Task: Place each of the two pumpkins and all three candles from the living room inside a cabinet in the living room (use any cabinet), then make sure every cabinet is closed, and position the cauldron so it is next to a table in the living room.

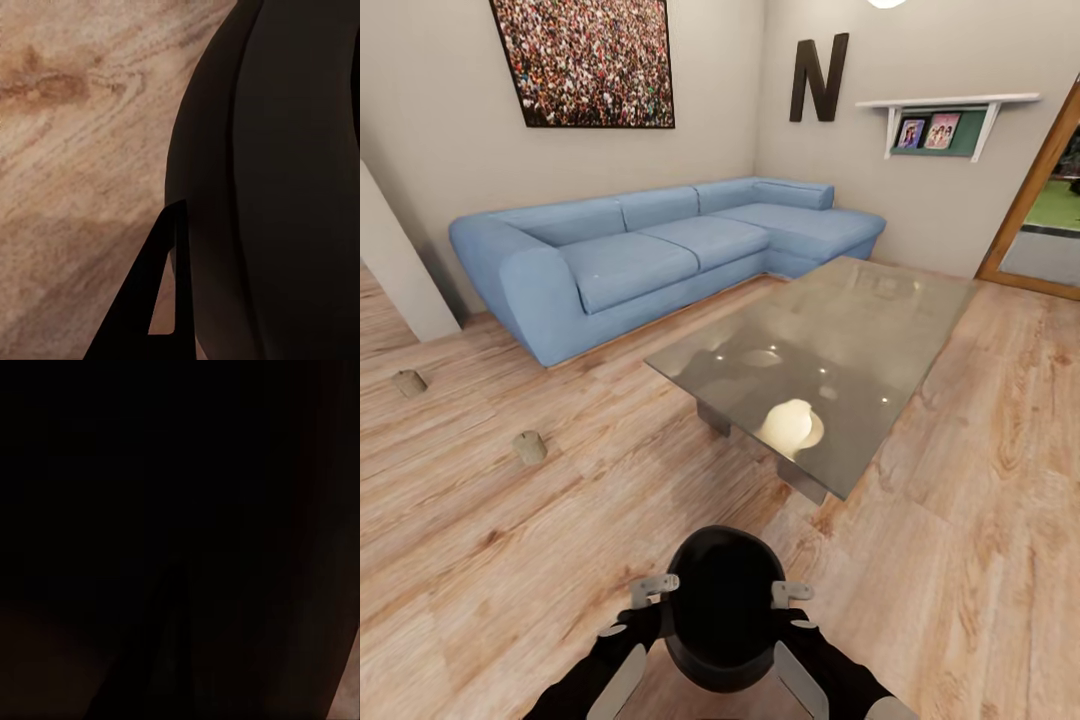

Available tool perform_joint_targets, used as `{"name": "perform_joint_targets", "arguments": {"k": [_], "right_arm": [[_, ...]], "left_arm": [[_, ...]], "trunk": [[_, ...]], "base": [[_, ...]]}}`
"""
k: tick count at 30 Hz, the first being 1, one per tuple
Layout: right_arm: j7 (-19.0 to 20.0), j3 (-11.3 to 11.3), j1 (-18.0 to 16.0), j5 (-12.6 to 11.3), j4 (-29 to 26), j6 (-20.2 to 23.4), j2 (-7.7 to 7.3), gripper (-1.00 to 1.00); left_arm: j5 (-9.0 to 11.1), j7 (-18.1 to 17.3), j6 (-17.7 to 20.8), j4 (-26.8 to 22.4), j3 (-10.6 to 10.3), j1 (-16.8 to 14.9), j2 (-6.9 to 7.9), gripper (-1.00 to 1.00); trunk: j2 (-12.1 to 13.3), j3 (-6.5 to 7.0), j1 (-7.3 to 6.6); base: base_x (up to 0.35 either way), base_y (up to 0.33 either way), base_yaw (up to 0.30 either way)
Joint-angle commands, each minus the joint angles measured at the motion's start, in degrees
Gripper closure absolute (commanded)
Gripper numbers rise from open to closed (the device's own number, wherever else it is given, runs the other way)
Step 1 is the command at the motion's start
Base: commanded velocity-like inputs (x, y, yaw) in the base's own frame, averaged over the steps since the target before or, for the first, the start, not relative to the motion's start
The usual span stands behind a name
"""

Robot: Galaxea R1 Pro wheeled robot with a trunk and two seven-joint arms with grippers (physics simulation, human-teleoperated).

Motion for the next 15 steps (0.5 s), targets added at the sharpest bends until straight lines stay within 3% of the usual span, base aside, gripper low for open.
{"name": "perform_joint_targets", "arguments": {"k": [1, 7, 15], "right_arm": [[0.01, 0.19, -0.07, -2.6, -0.19, 0.01, -1.22, 1.0], [0.4, 0.18, -0.05, -2.6, -0.19, 0.07, -1.19, 1.0], [0.35, 0.17, -0.05, -2.6, -0.19, 0.1, -1.13, 1.0]], "left_arm": [[0.36, -1.15, -1.06, -0.31, 0.2, -0.07, 1.03, 1.0], [0.36, -1.15, -1.06, -0.31, 0.2, -0.07, 1.03, 1.0], [0.36, -1.15, -1.05, -0.31, 0.2, -0.07, 1.05, 1.0]], "trunk": [[-0.03, -0.1, -0.02], [-0.03, -0.14, -0.02], [-0.03, 0.36, -0.02]], "base": [[0.0, 0.0, 0.0], [0.04, -0.008, -0.026], [0.199, -0.022, -0.2]]}}
